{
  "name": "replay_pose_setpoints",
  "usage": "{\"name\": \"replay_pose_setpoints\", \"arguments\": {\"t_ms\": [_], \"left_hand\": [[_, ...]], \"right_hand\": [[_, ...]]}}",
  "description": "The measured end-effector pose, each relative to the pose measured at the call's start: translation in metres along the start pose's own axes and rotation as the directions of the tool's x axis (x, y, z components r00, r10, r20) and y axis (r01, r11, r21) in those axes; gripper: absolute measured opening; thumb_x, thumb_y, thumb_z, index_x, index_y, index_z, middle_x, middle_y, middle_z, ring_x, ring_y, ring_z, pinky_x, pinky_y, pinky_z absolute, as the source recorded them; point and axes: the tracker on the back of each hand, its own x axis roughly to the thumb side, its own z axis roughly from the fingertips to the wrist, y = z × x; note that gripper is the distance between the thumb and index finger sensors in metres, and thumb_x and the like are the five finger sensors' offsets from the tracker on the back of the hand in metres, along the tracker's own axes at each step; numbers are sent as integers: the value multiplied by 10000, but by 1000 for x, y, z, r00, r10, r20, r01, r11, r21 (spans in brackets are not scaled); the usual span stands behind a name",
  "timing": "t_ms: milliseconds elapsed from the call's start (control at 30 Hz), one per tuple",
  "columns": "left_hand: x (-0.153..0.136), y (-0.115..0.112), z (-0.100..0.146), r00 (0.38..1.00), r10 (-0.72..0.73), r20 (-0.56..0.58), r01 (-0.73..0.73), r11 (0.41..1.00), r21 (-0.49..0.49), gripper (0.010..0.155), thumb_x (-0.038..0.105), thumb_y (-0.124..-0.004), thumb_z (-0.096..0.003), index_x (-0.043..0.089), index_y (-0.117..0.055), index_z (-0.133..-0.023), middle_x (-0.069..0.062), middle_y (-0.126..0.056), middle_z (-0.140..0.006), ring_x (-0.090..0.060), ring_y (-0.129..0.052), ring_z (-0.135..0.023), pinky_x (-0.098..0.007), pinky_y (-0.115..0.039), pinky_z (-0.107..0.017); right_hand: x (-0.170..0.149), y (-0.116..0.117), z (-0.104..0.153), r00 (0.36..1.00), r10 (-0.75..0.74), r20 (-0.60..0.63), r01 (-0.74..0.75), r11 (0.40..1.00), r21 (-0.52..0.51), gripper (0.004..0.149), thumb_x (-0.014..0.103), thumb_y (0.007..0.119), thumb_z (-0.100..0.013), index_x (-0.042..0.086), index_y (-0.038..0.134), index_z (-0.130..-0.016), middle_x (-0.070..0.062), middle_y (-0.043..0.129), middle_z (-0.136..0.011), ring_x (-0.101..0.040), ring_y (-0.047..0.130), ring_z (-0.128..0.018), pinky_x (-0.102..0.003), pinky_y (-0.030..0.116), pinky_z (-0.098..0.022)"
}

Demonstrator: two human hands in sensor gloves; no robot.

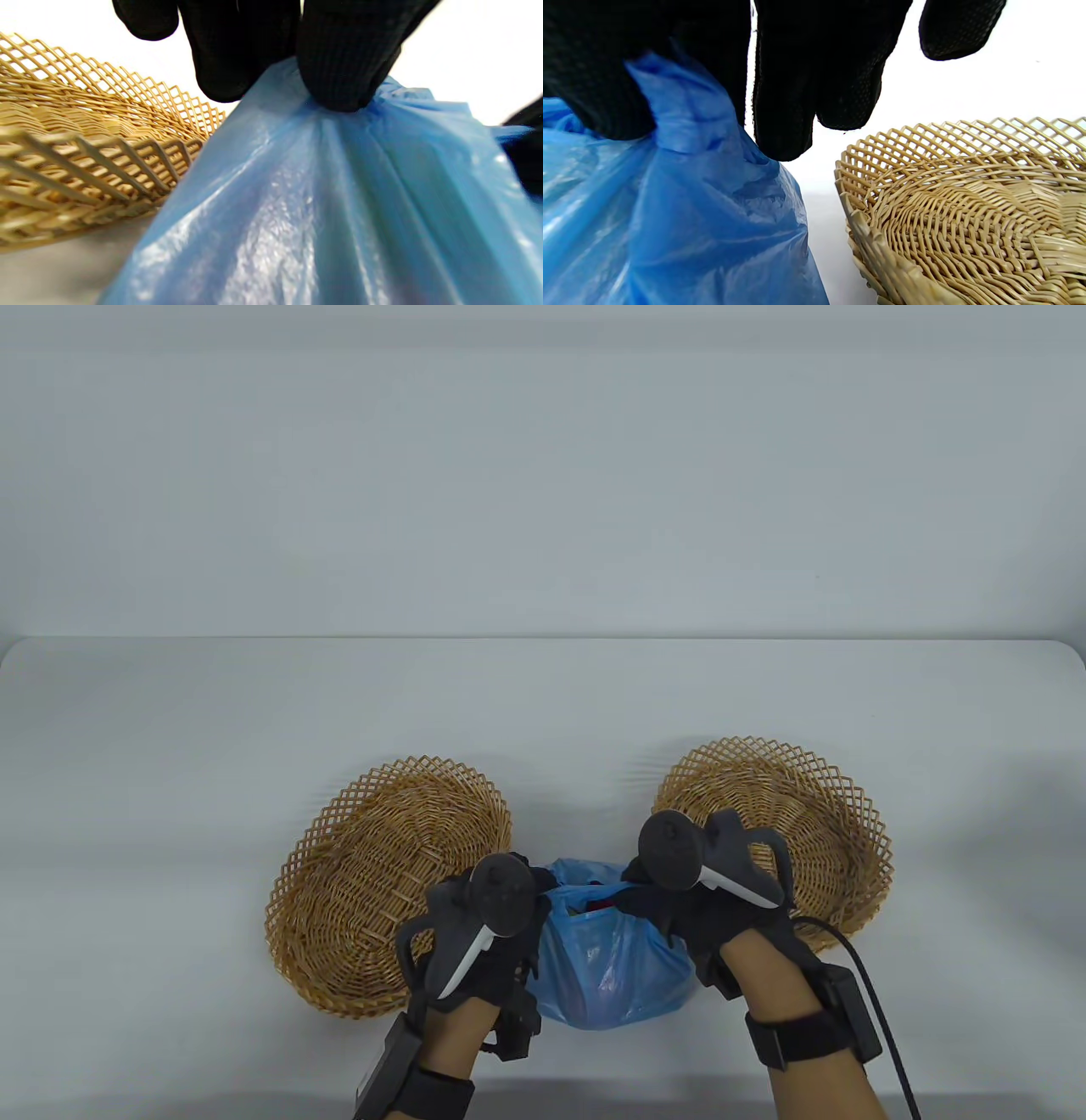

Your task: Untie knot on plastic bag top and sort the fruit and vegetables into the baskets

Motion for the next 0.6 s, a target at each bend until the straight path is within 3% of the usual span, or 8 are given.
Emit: {"name": "replay_pose_setpoints", "arguments": {"t_ms": [167,333,433,500,600], "left_hand": [[-8,3,-3,999,34,-9,-34,999,-26,423,435,-821,-467,419,-813,-890,77,-767,-1086,-246,-803,-1011,-550,-520,-822],[-6,-4,-3,978,202,57,-193,972,-134,705,653,-716,-408,398,-597,-1055,48,-672,-1149,-272,-720,-1060,-551,-466,-834],[3,-7,-3,984,154,87,-140,978,-154,758,698,-715,-392,407,-564,-1075,45,-619,-1183,-278,-668,-1095,-555,-437,-845],[10,-10,-3,992,96,83,-83,986,-143,670,649,-766,-415,408,-648,-1029,66,-640,-1173,-263,-687,-1092,-550,-450,-848],[13,-10,0,999,0,54,4,997,-75,474,541,-799,-466,415,-770,-922,115,-720,-1121,-221,-762,-1057,-525,-501,-847]], "right_hand": [[-10,-3,0,998,-69,-4,69,997,18,415,490,894,-380,279,930,-735,-66,937,-864,-339,799,-908,-727,447,-706],[-2,-3,1,999,-41,9,41,999,24,428,485,890,-387,286,909,-766,-63,931,-880,-338,796,-918,-726,445,-710],[2,-5,3,999,-42,23,42,999,6,473,491,890,-386,288,872,-813,-69,915,-898,-342,784,-927,-727,443,-711],[8,-3,3,999,-39,37,39,999,3,535,490,893,-384,299,813,-878,-70,890,-928,-343,771,-939,-725,437,-717],[14,0,3,999,-20,47,20,1000,-1,453,446,897,-394,304,864,-823,-55,914,-901,-326,796,-925,-716,449,-723]]}}
